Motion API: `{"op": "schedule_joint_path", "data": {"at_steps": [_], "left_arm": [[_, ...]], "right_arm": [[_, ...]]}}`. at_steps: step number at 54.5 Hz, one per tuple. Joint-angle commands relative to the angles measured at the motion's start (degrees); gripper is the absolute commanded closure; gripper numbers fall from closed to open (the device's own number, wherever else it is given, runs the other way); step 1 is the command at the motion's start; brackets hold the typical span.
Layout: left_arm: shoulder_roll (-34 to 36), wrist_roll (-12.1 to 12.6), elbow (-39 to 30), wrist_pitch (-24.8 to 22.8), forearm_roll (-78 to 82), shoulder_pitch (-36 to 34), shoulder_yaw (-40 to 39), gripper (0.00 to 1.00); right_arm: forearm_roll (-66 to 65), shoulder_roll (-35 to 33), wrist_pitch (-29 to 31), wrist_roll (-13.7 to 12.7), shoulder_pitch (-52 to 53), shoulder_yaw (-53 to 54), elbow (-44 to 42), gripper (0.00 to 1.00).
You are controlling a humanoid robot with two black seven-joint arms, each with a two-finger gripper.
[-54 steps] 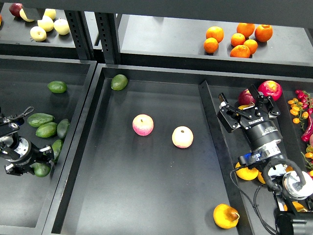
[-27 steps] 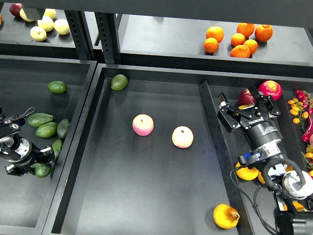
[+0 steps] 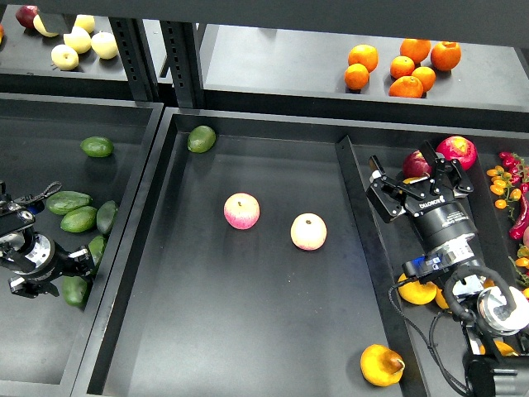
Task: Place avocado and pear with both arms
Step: 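Lower the avocado among the other avocados and open the left gripper, then raise the left gripper and withdraw it toward the middle bin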
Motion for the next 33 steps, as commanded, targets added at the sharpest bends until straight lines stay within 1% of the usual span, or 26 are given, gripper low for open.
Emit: {"op": "schedule_joint_path", "data": {"at_steps": [1,6,10,15,18,29,33], "left_arm": [[0.2,0.0,-0.1,0.0,0.2,0.0,-0.5,0.27],[0.5,0.0,-0.5,0.0,0.4,-0.1,-0.8,0.21],[0.9,0.0,-1.0,0.0,0.4,-0.1,-2.7,0.15],[2.0,0.0,-1.8,0.0,0.4,0.0,-7.2,0.04],[3.1,0.0,-2.1,0.0,0.2,0.0,-10.6,0.02],[7.1,0.0,-2.2,0.0,-0.4,0.6,-26.6,0.01],[7.5,0.0,-1.4,0.0,-2.0,0.8,-32.3,0.01]], "right_arm": [[-0.1,0.0,0.0,0.0,0.0,0.0,0.0,0.0],[-0.1,0.0,0.0,0.0,-0.1,0.0,0.0,0.0],[-0.1,0.0,0.0,0.0,-0.1,0.0,0.0,0.0],[0.0,0.0,0.0,-0.1,0.0,0.0,0.1,0.0],[0.0,0.0,0.1,-0.1,0.0,0.0,0.1,0.0],[0.0,0.0,0.2,-0.4,0.1,0.0,0.3,0.0],[0.0,0.0,0.4,-0.5,0.1,0.1,0.5,0.0]]}}
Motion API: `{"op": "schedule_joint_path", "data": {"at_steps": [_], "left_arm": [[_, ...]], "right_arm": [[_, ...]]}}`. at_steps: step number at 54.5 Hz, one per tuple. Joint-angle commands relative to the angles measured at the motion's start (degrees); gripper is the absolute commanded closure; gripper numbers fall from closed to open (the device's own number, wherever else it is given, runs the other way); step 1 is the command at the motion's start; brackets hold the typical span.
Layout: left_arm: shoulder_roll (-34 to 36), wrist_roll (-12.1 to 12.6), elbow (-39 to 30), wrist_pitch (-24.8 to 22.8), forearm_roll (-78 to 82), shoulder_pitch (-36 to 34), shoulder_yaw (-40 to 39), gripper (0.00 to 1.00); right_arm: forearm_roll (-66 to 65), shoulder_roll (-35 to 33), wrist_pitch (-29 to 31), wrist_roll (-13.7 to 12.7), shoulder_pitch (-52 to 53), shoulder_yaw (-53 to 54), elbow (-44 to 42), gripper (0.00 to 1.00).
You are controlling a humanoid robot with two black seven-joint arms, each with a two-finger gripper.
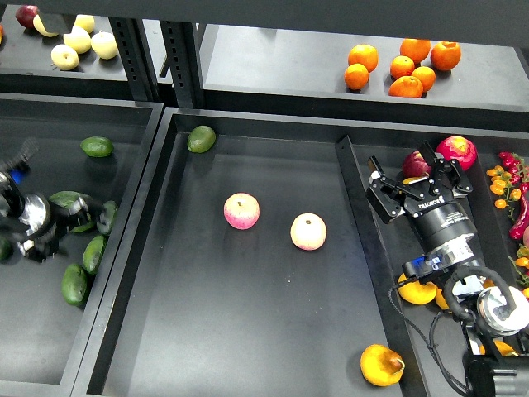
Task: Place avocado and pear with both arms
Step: 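Raise the left gripper and withdraw it toward the middle bin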
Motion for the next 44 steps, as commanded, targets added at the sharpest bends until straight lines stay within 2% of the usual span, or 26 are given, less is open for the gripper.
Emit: {"op": "schedule_joint_path", "data": {"at_steps": [1,12,26,36,44], "left_arm": [[1.2,0.0,0.9,0.0,-2.0,0.5,-9.4,0.01],[-0.6,0.0,2.7,0.0,-13.0,1.7,-22.7,0.01],[-5.5,0.0,2.7,0.0,-24.0,2.7,-26.8,0.01],[-11.0,0.0,2.6,0.0,-25.9,7.9,-33.8,0.01],[-17.5,0.0,2.7,0.0,-25.9,12.8,-44.0,0.01]], "right_arm": [[0.0,0.0,0.4,-0.2,0.1,0.1,0.3,0.0],[0.0,0.0,1.4,-0.2,-0.9,0.2,0.2,0.0],[-0.3,-0.5,1.4,-0.3,-1.0,0.1,0.1,0.0],[-0.3,-3.0,1.4,-0.3,-0.9,0.1,0.1,0.0],[-0.3,-4.1,1.4,-0.6,-0.9,0.0,0.1,0.0]]}}
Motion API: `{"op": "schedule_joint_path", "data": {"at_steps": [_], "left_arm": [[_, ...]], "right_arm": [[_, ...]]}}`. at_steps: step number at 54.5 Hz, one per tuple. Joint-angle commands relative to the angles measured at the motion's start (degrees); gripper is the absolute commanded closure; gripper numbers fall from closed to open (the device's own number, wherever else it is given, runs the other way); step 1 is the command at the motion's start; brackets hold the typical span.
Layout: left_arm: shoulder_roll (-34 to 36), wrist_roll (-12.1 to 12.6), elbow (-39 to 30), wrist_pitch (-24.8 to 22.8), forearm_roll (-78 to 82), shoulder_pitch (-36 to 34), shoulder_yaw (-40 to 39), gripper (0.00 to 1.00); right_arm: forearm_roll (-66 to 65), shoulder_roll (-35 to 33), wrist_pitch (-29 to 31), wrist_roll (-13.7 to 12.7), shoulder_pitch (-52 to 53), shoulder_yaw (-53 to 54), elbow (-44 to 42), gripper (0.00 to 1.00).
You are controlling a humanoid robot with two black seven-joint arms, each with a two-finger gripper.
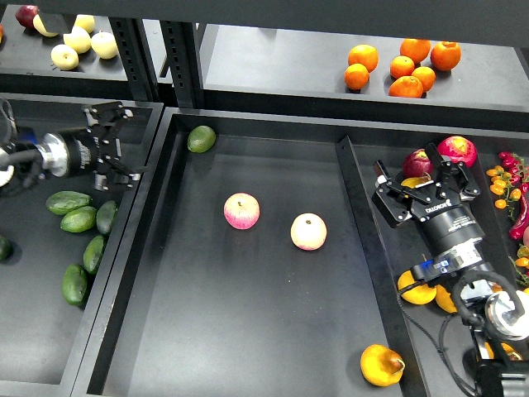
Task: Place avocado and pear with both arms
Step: 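Raise the left gripper and withdraw it toward the middle bin, then reach the right gripper down to a yellow pear in its bin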
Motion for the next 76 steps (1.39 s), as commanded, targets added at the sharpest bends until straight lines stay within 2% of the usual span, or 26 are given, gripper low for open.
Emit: {"op": "schedule_joint_path", "data": {"at_steps": [1,7,20,26,29,41,48,63,71,76], "left_arm": [[-6.2,0.0,-0.1,0.0,0.0,4.5,-9.3,0.01],[-10.7,0.0,-0.9,0.0,-0.1,7.9,-17.0,0.01],[-17.4,0.0,-2.5,0.0,-0.1,12.4,-28.2,0.01],[-22.1,0.0,-4.2,0.0,-0.5,15.7,-33.3,0.01],[-22.1,0.0,-5.1,0.0,-0.9,17.0,-34.6,0.01],[-22.1,0.0,-8.7,0.0,-1.8,21.4,-37.1,0.01],[-22.1,0.0,-9.7,0.0,-1.9,23.8,-39.3,0.01],[-22.1,0.0,-12.8,0.0,-6.0,29.3,-39.8,0.01],[-22.1,0.0,-14.3,0.0,-6.2,32.9,-39.8,0.01],[-22.1,0.0,-15.1,0.0,-6.2,34.6,-39.9,0.01]], "right_arm": [[0.0,-1.0,0.0,-0.2,0.0,0.0,0.0,0.0],[-0.3,-1.7,0.0,-0.2,0.0,-1.0,0.0,0.0],[-0.7,-5.7,0.0,-0.2,0.5,-5.1,0.0,0.0],[-2.1,-10.1,0.0,-0.4,1.1,-8.5,0.1,0.0],[-2.6,-12.0,0.1,-0.8,1.9,-9.7,0.2,0.0],[-3.0,-18.8,0.1,-3.5,5.8,-14.2,0.2,0.0],[-2.9,-25.4,0.1,-5.3,10.0,-20.8,0.5,0.0],[-2.9,-37.3,2.8,-8.1,25.8,-41.4,0.6,0.0],[-2.9,-40.1,3.4,-8.5,34.7,-53.3,0.6,0.0],[-3.1,-40.5,6.3,-8.5,40.3,-61.8,0.6,0.0]]}}
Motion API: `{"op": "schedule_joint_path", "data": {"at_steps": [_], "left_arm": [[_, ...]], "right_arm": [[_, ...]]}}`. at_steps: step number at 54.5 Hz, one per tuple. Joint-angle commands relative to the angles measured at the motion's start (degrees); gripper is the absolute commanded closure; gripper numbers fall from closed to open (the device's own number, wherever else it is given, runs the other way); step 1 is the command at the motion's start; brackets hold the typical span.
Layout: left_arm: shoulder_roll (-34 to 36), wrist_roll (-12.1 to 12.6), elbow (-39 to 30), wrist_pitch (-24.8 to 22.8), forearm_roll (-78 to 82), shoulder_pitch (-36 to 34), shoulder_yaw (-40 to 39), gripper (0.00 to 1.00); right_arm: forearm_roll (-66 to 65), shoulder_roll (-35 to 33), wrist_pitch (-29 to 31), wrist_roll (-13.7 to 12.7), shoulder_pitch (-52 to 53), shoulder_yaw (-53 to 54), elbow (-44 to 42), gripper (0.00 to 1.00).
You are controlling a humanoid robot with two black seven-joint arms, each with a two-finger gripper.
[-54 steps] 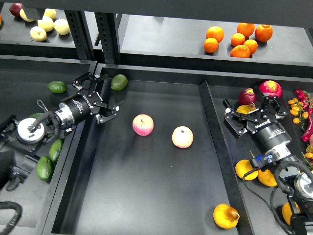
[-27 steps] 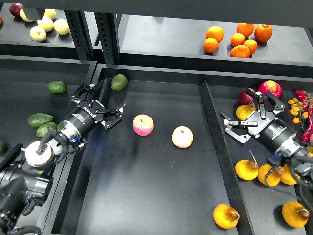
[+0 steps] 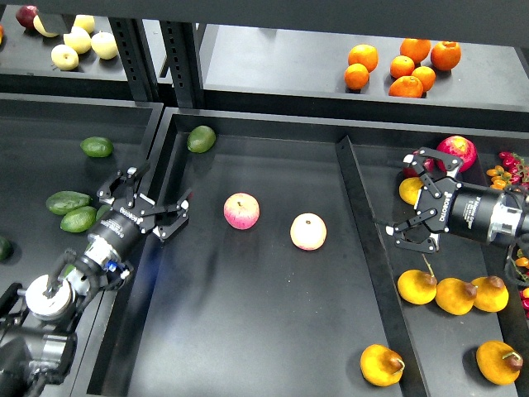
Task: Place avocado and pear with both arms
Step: 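Reach the right gripper down to a yellow pear in its bin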
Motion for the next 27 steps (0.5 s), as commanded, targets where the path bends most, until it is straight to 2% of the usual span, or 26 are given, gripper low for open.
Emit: {"op": "schedule_joint_path", "data": {"at_steps": [1,2,6,17,27], "left_arm": [[0.0,0.0,-1.0,0.0,-0.1,2.2,0.0,0.01],[0.0,0.0,-1.1,0.0,-0.8,2.7,-0.1,0.01],[0.0,0.0,-1.6,0.0,-1.7,3.4,-0.5,0.01],[0.0,0.0,-3.2,0.0,-3.5,4.4,-4.3,0.01],[0.0,0.0,-4.2,0.0,-3.7,4.4,-5.5,0.01]], "right_arm": [[-0.2,-0.7,3.0,0.0,7.1,-10.5,0.0,0.0],[-1.0,-0.7,4.9,0.0,10.2,-15.0,0.0,0.0],[-3.2,-0.6,6.5,0.0,12.6,-18.5,-0.1,0.0],[-11.7,-0.4,12.8,0.0,14.4,-24.2,-0.1,0.0],[-17.7,-0.2,12.9,0.0,14.5,-25.2,-0.5,0.0]]}}
